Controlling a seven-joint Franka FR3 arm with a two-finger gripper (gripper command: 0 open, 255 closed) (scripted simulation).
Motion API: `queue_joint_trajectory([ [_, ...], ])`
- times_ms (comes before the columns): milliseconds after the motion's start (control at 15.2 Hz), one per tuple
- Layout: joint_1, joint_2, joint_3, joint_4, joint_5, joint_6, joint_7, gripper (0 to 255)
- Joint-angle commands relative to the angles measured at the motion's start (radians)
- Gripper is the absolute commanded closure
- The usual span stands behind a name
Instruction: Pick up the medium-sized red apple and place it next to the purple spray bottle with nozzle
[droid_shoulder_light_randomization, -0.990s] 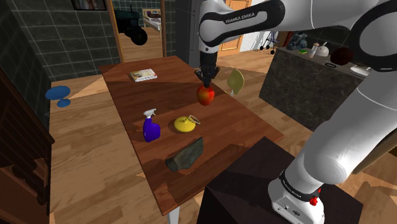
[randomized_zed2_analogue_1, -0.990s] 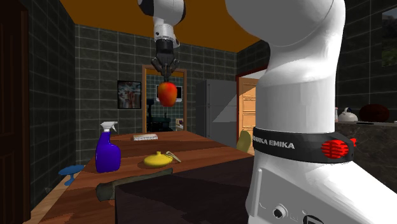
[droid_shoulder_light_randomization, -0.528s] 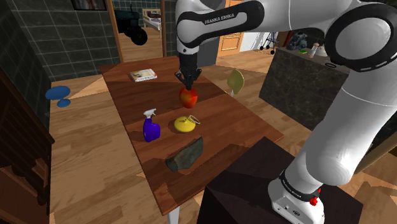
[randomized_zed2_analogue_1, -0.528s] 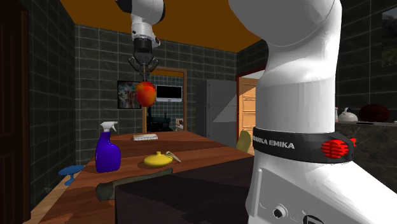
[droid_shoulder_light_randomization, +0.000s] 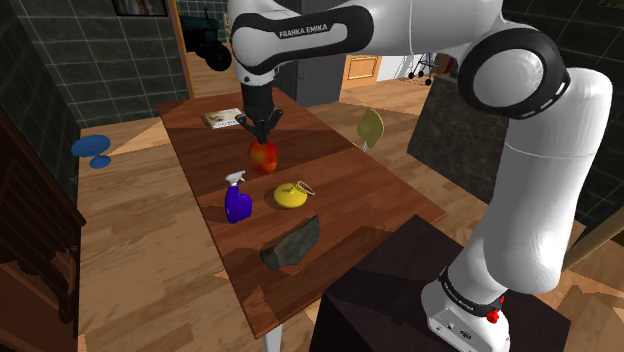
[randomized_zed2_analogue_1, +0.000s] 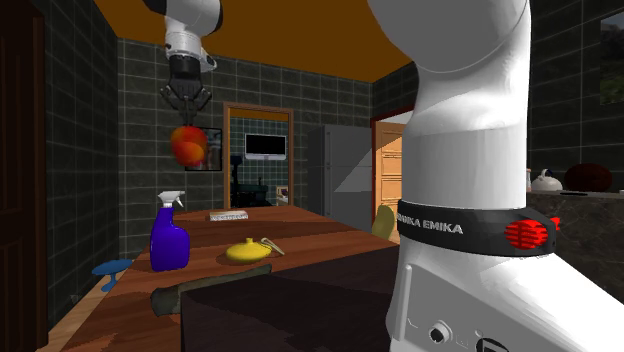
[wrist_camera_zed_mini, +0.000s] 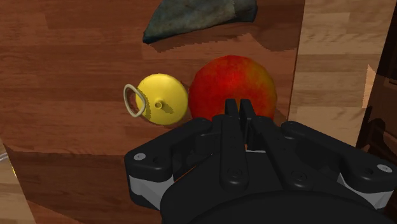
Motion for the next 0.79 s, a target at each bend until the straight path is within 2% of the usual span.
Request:
queue_joint_trajectory([
  [0,0.025,0.069,0.010,0.093,-0.007,-0.025,0.035,255],
  [198,0.067,0.179,0.022,0.261,-0.020,-0.084,0.081,255],
  [726,0.065,0.184,0.020,0.161,-0.021,0.021,0.083,255],
])
